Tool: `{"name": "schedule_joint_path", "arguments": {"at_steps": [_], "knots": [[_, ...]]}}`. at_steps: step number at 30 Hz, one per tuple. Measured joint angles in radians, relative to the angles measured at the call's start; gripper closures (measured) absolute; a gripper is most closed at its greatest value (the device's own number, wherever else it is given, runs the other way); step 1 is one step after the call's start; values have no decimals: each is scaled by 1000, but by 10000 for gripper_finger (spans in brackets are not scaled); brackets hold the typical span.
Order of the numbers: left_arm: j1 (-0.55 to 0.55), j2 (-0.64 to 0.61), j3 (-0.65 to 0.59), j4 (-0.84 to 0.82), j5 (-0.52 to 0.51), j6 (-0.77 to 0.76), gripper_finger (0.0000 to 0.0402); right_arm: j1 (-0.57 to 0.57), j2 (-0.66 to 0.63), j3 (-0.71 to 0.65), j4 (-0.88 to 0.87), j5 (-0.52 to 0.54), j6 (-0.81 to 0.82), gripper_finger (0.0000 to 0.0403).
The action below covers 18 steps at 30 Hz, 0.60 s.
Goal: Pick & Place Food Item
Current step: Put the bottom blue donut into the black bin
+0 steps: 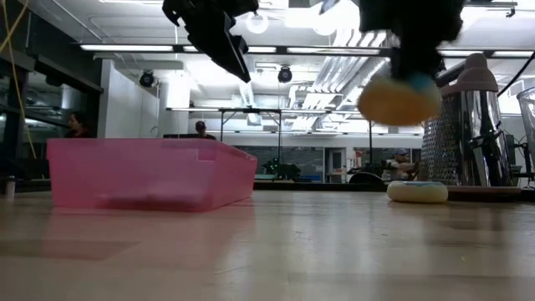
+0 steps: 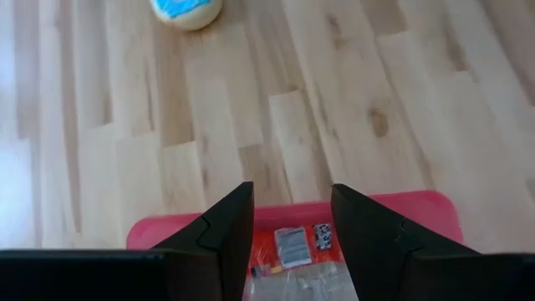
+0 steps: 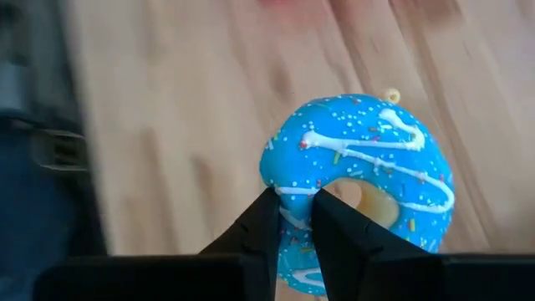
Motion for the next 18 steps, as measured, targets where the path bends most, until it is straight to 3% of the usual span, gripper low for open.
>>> {"name": "schedule_joint_path", "arguments": {"at_steps": [8,18], "knots": [[-18,0,0,91,96,105,247,0,-97,3,277,-142,-57,348],[-78,0,0,258,162,269,247,0,-120,0,403,-251,-79,348]]}}
